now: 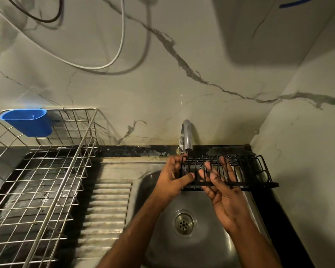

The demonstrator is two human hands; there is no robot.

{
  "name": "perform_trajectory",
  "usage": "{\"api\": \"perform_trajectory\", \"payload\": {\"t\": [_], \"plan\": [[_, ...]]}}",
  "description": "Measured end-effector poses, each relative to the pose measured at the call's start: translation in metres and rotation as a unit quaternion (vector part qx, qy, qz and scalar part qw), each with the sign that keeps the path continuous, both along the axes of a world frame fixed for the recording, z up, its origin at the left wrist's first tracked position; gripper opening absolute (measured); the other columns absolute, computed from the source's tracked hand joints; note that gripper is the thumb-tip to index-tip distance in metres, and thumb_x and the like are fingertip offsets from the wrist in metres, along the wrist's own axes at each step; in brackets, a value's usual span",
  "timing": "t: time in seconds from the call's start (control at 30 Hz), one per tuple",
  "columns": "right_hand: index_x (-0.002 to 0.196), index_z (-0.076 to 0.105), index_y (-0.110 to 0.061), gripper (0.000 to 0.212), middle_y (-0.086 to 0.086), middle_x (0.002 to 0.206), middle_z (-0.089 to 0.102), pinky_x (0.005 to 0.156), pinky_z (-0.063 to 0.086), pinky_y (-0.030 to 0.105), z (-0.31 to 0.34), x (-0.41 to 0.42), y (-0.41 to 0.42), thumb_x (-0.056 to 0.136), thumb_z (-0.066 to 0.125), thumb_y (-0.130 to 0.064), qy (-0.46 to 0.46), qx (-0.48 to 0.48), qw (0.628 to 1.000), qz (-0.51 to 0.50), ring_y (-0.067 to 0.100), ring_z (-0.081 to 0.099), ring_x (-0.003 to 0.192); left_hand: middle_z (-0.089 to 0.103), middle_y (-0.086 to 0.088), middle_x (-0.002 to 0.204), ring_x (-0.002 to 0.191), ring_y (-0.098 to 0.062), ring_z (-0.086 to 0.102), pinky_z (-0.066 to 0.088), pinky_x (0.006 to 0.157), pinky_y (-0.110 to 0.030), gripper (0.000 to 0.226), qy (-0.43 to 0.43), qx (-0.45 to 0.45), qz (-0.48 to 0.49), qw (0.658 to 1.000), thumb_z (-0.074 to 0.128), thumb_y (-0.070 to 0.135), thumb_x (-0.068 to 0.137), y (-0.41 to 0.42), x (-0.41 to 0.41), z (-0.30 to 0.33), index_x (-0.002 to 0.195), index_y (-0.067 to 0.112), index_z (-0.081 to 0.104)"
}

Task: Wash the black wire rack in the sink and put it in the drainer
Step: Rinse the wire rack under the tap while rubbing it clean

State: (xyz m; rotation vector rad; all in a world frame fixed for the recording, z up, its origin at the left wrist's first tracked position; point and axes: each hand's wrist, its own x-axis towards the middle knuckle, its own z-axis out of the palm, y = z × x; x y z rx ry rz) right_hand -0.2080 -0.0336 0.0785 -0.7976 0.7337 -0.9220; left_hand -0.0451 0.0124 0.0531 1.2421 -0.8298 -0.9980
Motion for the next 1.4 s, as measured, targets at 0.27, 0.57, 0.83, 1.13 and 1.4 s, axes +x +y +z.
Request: {"api": "perform_trajectory", "payload": {"t": [0.27, 0.57, 0.83, 1.13, 1.4], "plan": [[0.144, 0.044, -0.034, 0.06, 0.005, 0.129, 0.067, 0.086, 0.058, 0.032, -0.016, 0.011, -0.022, 0.094, 0.052, -0.001, 0.021, 0.018, 1.0, -0.005, 0.024, 0.066, 0.114, 0.067, -0.015, 0.127, 0.119, -0.029, 0.066, 0.057, 0.097, -0.042, 0.06, 0.007, 0.038, 0.006, 0.999, 0.075, 0.013, 0.081, -0.02, 0.005, -0.015, 0.135, 0.014, 0.049], [0.142, 0.046, -0.033, 0.058, 0.007, 0.128, 0.067, 0.094, 0.054, 0.041, -0.024, 0.018, -0.028, 0.096, 0.051, 0.001, 0.033, 0.028, 0.999, -0.003, 0.026, 0.067, 0.113, 0.069, -0.006, 0.126, 0.117, -0.018, 0.067, 0.057, 0.092, -0.03, 0.054, 0.004, 0.06, -0.003, 0.998, 0.07, 0.0, 0.091, -0.023, 0.013, -0.025, 0.139, 0.018, 0.052], [0.142, 0.045, -0.033, 0.058, 0.008, 0.129, 0.066, 0.095, 0.053, 0.042, -0.024, 0.038, -0.012, 0.096, 0.05, 0.002, 0.021, 0.031, 0.999, 0.031, 0.028, 0.065, 0.115, 0.071, -0.006, 0.122, 0.114, -0.023, 0.068, 0.06, 0.092, -0.039, 0.052, -0.017, 0.067, 0.025, 0.997, 0.072, 0.005, 0.086, -0.001, 0.033, -0.024, 0.132, 0.024, 0.057], [0.142, 0.046, -0.034, 0.058, 0.007, 0.128, 0.067, 0.087, 0.058, 0.035, -0.018, 0.042, 0.0, 0.096, 0.049, 0.001, 0.012, 0.021, 0.999, 0.044, 0.027, 0.066, 0.114, 0.071, -0.009, 0.12, 0.113, -0.025, 0.069, 0.06, 0.092, -0.041, 0.047, -0.032, 0.052, 0.036, 0.997, 0.073, 0.003, 0.088, 0.013, 0.037, -0.018, 0.13, 0.018, 0.058], [0.142, 0.046, -0.036, 0.058, 0.005, 0.129, 0.067, 0.091, 0.056, 0.038, -0.011, 0.006, -0.011, 0.095, 0.051, -0.002, 0.032, 0.001, 0.999, 0.006, 0.026, 0.066, 0.115, 0.072, -0.012, 0.118, 0.11, -0.025, 0.071, 0.06, 0.093, -0.043, 0.05, -0.042, 0.049, 0.005, 0.998, 0.072, 0.005, 0.083, -0.013, 0.005, -0.014, 0.129, 0.014, 0.057]]}}
